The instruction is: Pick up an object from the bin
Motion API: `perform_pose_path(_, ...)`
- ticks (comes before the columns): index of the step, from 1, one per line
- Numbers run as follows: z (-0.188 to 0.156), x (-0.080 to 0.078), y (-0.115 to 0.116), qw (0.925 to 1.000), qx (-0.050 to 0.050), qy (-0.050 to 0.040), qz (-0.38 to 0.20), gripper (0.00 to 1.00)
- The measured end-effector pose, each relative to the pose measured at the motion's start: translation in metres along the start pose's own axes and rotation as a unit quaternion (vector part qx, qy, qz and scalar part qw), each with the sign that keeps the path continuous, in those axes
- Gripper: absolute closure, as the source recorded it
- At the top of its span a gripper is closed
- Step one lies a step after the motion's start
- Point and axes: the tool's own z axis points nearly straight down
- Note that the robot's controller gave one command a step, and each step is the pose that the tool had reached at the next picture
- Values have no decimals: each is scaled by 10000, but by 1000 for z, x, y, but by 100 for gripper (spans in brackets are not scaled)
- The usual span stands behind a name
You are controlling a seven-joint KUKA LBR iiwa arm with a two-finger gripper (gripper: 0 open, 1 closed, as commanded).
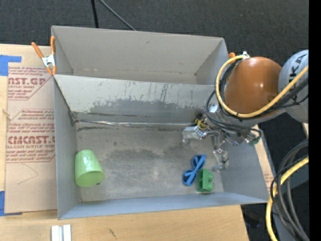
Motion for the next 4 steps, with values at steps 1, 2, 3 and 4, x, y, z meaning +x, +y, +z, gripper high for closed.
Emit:
perform_pose_path(1, -18, 72, -24, 9970, 25, -2, -775, 0)
perform_pose_path(2, 52, 67, -37, 9739, -32, -50, -2267, 0)
perform_pose_path(3, 65, 6, 25, 9591, 0, -31, -2829, 0)
perform_pose_path(4, 63, 10, 20, 9603, 17, -6, -2790, 100)
